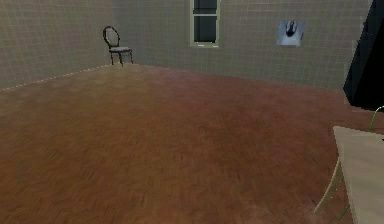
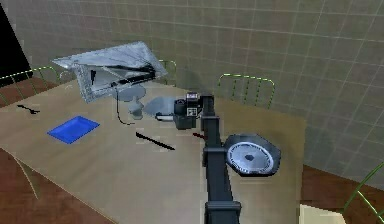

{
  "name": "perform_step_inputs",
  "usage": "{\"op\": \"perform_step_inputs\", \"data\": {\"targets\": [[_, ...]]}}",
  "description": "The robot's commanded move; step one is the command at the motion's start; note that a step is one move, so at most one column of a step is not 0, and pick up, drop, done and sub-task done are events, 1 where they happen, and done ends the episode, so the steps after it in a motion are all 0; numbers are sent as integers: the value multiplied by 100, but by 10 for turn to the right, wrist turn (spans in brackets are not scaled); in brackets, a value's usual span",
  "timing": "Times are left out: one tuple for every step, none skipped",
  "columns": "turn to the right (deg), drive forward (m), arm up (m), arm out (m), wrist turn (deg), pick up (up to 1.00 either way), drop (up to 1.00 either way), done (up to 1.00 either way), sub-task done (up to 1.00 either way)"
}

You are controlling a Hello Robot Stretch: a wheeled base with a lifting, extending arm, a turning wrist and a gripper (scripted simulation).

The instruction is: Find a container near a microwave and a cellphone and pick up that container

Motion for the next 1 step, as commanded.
{"op": "perform_step_inputs", "data": {"targets": [[0,0,0,0,0,0,0,100,0]]}}
